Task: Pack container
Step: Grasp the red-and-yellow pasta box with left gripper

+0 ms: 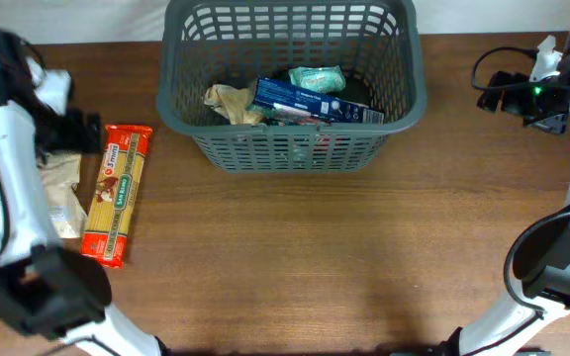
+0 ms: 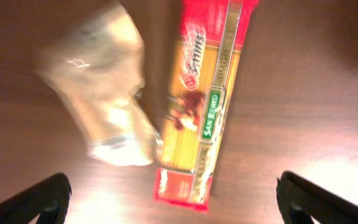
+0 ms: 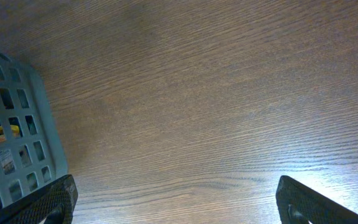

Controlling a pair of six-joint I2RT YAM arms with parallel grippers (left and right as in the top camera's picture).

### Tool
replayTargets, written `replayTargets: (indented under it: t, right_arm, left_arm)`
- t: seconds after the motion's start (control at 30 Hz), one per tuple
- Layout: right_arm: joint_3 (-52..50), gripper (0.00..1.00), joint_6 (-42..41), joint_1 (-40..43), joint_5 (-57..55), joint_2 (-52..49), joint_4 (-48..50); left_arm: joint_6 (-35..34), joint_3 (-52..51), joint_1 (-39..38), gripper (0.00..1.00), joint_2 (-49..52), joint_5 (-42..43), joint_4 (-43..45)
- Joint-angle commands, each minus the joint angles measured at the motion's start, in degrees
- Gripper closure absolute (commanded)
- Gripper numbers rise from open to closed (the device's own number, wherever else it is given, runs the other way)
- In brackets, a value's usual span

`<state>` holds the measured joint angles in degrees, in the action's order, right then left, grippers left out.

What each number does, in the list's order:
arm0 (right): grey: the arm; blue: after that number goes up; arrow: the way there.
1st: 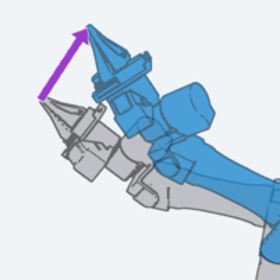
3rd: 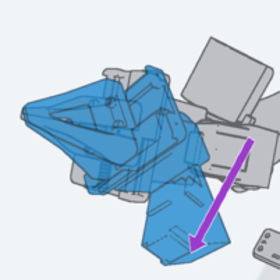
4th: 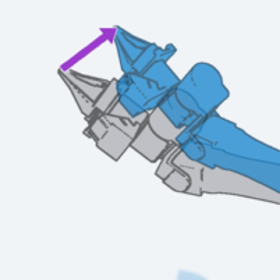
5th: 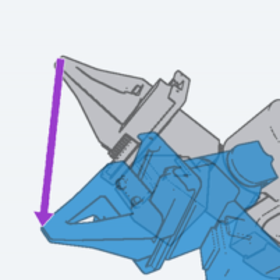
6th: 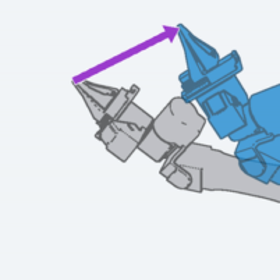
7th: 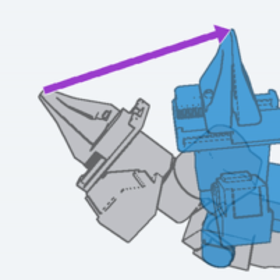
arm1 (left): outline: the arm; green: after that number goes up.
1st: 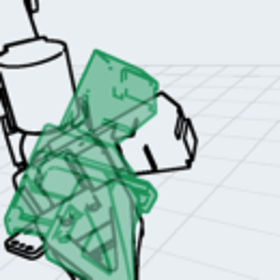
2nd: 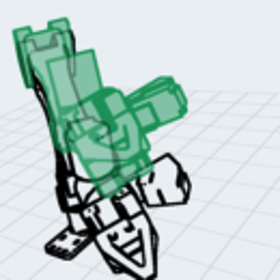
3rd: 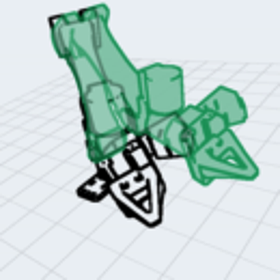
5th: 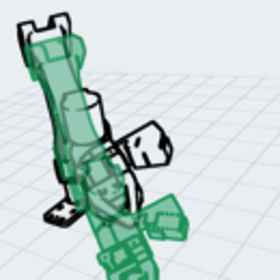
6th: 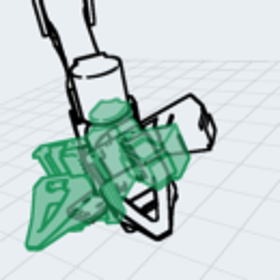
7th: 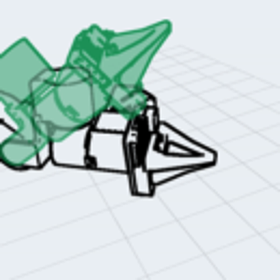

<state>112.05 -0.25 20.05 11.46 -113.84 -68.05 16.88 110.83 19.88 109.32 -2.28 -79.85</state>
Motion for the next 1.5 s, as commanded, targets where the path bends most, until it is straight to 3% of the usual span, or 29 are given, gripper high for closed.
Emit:
replayTargets:
  t: [0.0, 0.3, 0.43, 0.7, 0.9, 1.07, 1.23, 1.47]
  right_arm:
    - [-0.1, 0.01, -0.5, -0.1, 0.3, 0.9, 0.1]
    - [-0.1, 0.01, -0.5, -0.1, 0.3, 0.9, 0.1]
    - [-0.1, 0.01, -0.5, -0.1, 0.3, 0.9, 0.1]
    - [-0.1, 0.01, -0.5, -0.1, 0.3, 0.9, 0.1]
    - [-0.1, 0.01, -0.5, -0.1, 0.3, 0.9, 0.1]
    - [-0.1, 0.01, -0.5, -0.1, 0.3, 0.9, 0.1]
    - [-0.1, 0.01, -0.5, -0.1, 0.3, 0.9, 0.1]
    - [-0.1, 0.01, -0.5, -0.1, 0.3, 0.9, 0.1]
  left_arm:
    - [-0.5, -7.5, 0.3, 0.0, 3.7, 3.5, 3.0]
    - [-0.2, -11.4, -0.8, 0.01, 13.4, -0.9, 12.4]
    - [4.0, -11.4, -1.1, 0.0, 16.2, -0.2, 13.2]
    - [4.0, -11.4, -1.1, 0.11, 19.9, -0.3, 14.6]
    - [4.0, -11.4, -1.1, 0.91, 20.8, -0.3, 14.5]
    - [4.0, -11.1, -1.2, 0.98, 20.8, 0.7, 13.6]
    - [4.0, 0.1, -2.3, 0.98, 20.7, 1.6, 2.4]
    - [4.1, 40.3, -5.1, 0.98, 20.7, 2.4, -14.3]
